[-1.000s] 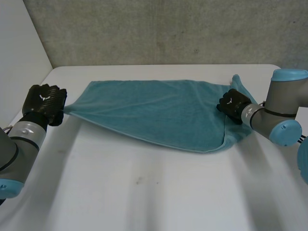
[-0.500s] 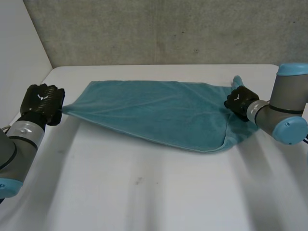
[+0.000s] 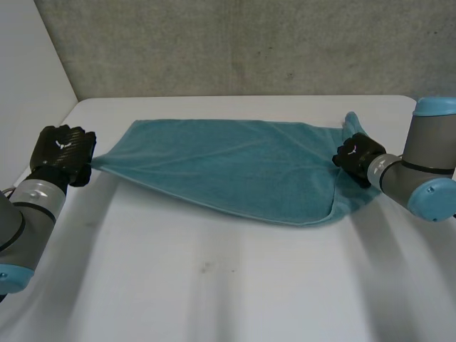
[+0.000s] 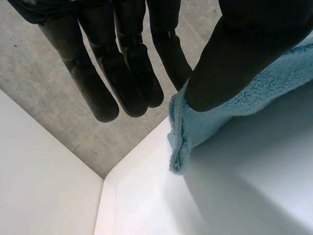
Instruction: Fold the laundry
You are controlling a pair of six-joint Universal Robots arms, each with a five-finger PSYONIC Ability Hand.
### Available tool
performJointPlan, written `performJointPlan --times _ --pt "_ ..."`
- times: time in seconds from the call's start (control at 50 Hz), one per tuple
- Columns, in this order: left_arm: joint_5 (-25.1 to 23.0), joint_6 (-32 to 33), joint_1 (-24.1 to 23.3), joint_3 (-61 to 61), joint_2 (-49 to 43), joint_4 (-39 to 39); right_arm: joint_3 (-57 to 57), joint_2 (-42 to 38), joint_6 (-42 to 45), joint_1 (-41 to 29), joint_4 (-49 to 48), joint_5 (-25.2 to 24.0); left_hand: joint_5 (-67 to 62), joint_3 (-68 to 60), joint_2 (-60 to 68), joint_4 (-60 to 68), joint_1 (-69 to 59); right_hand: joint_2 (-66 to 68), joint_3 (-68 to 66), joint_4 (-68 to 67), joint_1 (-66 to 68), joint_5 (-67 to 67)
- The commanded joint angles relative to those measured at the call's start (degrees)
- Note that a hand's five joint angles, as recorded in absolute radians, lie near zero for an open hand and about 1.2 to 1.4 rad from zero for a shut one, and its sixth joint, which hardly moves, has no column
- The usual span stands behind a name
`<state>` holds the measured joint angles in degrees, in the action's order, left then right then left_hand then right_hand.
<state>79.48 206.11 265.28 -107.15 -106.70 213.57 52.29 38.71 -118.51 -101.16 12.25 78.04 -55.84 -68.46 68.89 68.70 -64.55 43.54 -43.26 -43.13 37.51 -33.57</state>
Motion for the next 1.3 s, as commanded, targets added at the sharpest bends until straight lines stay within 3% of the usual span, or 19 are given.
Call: performJointPlan --times 0.02,0.24,0.26,0.34,0.46,0.6,0.7,0.9,0.96,1.04,1.12,1.2,1.3 --pt "-0.03 0.08 -0.03 0.01 0.00 0.00 -0.17 -0.22 -0.06 0.00 -2.32 0.01 -14.16 -11.54 11.11 11.30 -15.45 34.41 -34.69 -34.83 40.44 -34.38" --pt "0.06 0.70 0.50 0.18 0.61 -3.16 3.34 2.68 -6.56 0.52 -2.85 2.64 -14.16 -11.54 11.11 11.30 -15.45 36.46 -36.74 -36.87 42.49 -36.43" --pt "0.06 0.70 0.85 0.18 1.40 -4.56 9.09 10.60 -13.61 1.48 -2.94 2.38 -14.16 -11.54 11.11 11.30 -15.45 36.46 -36.74 -36.87 42.49 -36.43" --pt "-0.03 0.61 2.34 -0.08 4.48 -8.70 17.83 19.36 -18.95 4.73 -2.94 1.59 -14.16 -11.54 11.11 11.30 -15.45 36.46 -36.74 -36.87 42.49 -36.43" --pt "-0.20 0.70 5.24 -2.45 9.22 -13.44 32.40 31.39 -17.29 11.67 -2.15 0.89 -14.16 -11.54 11.11 11.30 -15.45 36.46 -36.74 -36.87 42.49 -36.43" --pt "-0.29 2.81 7.09 -4.83 12.48 -18.46 43.25 39.07 -11.13 18.63 -1.00 -1.40 -14.16 -11.54 11.11 11.30 -15.45 36.46 -36.74 -36.87 42.49 -36.43" --pt "-0.29 10.78 8.93 -7.81 15.64 -26.96 50.18 45.12 -4.29 26.52 4.87 -5.96 -14.16 -11.54 11.11 11.30 -15.45 36.46 -36.74 -36.87 42.49 -36.43" --pt "-3.19 17.75 10.87 -10.01 21.80 -38.84 53.62 47.07 10.46 35.23 20.68 -9.49 -14.16 -11.54 11.11 11.30 -15.45 36.46 -36.74 -36.87 42.49 -36.43" --pt "-5.12 17.49 10.87 -9.75 21.89 -38.76 52.91 47.07 11.37 36.03 20.70 -10.10 -14.16 -11.54 11.11 11.30 -15.45 36.46 -36.74 -36.87 42.49 -36.43" --pt "-7.93 17.23 10.52 -8.44 20.66 -37.18 50.63 45.84 7.60 35.86 13.16 -11.42 -14.16 -11.54 11.11 11.30 -15.45 36.46 -36.74 -36.87 42.49 -36.43" --pt "-8.90 16.87 7.89 -4.14 12.32 -30.86 47.56 39.87 1.71 33.14 6.92 -11.42 -14.16 -11.54 11.11 11.30 -15.45 36.46 -36.74 -36.87 42.49 -36.43" --pt "-8.38 16.52 2.00 3.24 3.36 -26.11 41.50 33.19 -3.21 27.60 3.31 -9.93 -14.16 -11.54 11.11 11.30 -15.45 36.46 -36.74 -36.87 42.49 -36.43" --pt "-7.76 16.26 0.33 13.35 -7.37 -22.86 33.68 26.69 -7.17 22.94 1.02 -4.58 -14.16 -11.54 11.11 11.30 -15.45 36.46 -36.74 -36.87 42.49 -36.43"
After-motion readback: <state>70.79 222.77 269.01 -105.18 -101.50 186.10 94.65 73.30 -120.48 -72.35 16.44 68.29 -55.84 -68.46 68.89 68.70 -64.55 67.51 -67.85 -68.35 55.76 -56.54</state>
